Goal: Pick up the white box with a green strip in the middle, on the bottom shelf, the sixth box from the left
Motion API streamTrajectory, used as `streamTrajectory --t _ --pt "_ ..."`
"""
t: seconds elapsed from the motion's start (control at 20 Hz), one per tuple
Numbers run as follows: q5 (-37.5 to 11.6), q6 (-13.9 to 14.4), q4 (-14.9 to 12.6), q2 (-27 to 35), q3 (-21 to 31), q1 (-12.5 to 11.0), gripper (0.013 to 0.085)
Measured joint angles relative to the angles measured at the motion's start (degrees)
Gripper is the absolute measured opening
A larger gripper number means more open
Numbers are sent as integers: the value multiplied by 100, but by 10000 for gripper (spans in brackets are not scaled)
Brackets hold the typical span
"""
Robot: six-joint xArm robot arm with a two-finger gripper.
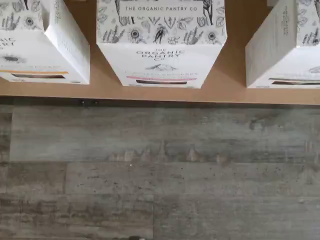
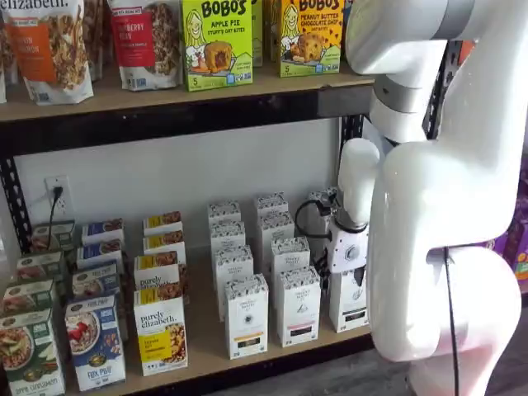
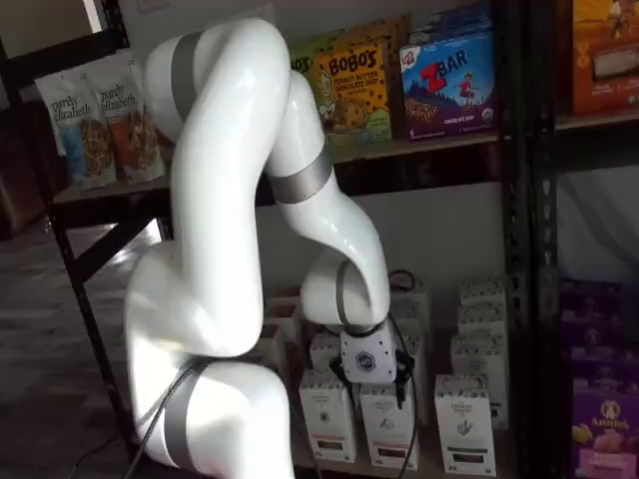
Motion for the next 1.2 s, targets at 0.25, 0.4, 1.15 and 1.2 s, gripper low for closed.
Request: streamTrajectory --t 0.25,0.4,1.15,1.2 --pt "-5 -131 30 455 -423 -105 850" --pt "-47 -144 -53 771 -737 -200 850" --pt "34 -911 277 2020 -2205 -649 850" --pt "19 -968 311 2085 -2283 -673 850"
